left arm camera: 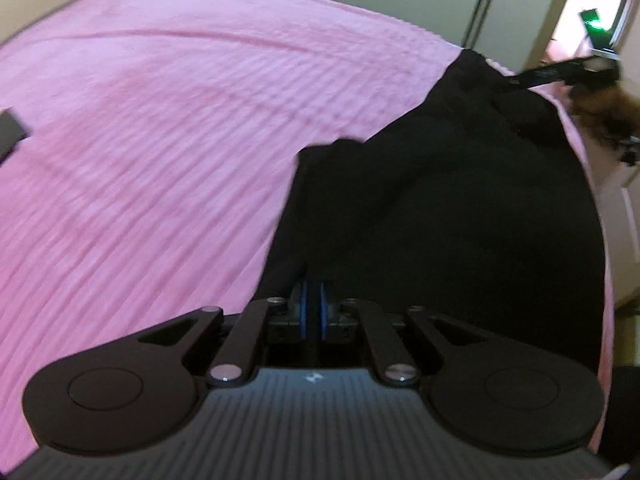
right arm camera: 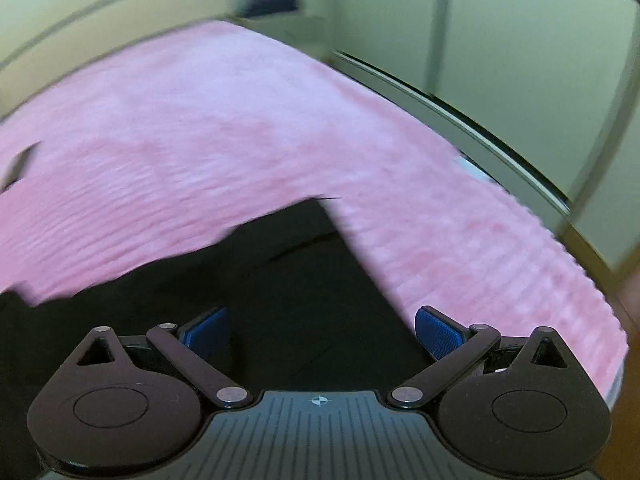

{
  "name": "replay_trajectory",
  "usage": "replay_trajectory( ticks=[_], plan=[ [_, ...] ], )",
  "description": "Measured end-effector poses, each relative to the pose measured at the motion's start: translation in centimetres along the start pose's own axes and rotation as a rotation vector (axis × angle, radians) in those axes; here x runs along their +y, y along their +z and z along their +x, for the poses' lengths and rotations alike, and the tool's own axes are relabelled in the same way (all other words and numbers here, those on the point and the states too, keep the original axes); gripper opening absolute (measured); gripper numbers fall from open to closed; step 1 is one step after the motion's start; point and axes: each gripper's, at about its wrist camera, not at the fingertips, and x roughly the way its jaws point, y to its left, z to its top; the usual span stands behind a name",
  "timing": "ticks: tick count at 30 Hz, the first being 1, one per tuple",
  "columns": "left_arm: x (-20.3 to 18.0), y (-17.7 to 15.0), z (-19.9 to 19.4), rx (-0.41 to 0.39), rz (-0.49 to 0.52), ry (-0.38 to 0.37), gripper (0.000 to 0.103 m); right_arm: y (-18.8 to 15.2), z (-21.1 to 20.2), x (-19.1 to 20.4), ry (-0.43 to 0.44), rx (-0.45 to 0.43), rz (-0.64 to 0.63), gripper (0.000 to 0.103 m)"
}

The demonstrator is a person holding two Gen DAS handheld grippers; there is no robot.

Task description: Fold clothes

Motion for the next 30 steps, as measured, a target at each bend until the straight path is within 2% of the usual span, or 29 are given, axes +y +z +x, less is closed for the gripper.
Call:
replay_trajectory(
  ticks=[5, 7, 9, 10, 13, 15, 19, 21, 23, 27, 30],
  plan=[
    [-0.9, -5.1, -3.4, -0.007, 0.022, 0.091, 0.005, -4.5, -2.6, 4.7, 0.074, -0.058, -0.113, 0.102],
    [-1.5, -7.2, -4.7, 0.001, 0.052, 0.147, 0.005, -5.5, -2.4, 6.2, 0.058, -0.078, -0.146, 0.102],
    [-2.1, -9.5, -6.2, 0.006, 0.062, 0.217, 0.006, -6.4, -2.8, 6.9, 0.008, -0.131, -0.177, 0.102],
    [-2.5, -10.7, -6.9, 0.007, 0.063, 0.257, 0.006, -6.8, -3.1, 7.0, 0.009, -0.159, -0.179, 0.102],
    [-4.2, -15.1, -9.7, 0.017, -0.016, 0.390, 0.006, -8.0, -4.6, 7.2, 0.035, -0.229, -0.177, 0.102],
    [-5.6, -18.2, -12.0, 0.027, -0.083, 0.465, 0.006, -9.3, -5.9, 7.4, 0.063, -0.227, -0.206, 0.102],
    [-8.8, -24.4, -17.4, 0.052, -0.234, 0.594, 0.006, -12.5, -6.7, 6.7, 0.175, -0.088, -0.201, 0.102],
    [-10.0, -27.2, -19.9, 0.065, -0.299, 0.646, 0.006, -13.6, -7.0, 5.8, 0.135, -0.055, -0.199, 0.102],
    [-10.8, -29.6, -22.2, 0.044, -0.353, 0.684, 0.007, -14.0, -7.9, 5.1, 0.097, -0.036, -0.141, 0.102],
    [-11.1, -33.3, -26.1, -0.028, -0.447, 0.746, 0.009, -14.1, -12.1, 7.6, 0.144, -0.130, -0.171, 0.102],
    [-10.1, -35.2, -27.6, -0.059, -0.485, 0.778, 0.014, -14.6, -15.0, 12.9, 0.266, -0.194, -0.275, 0.102]
  ],
)
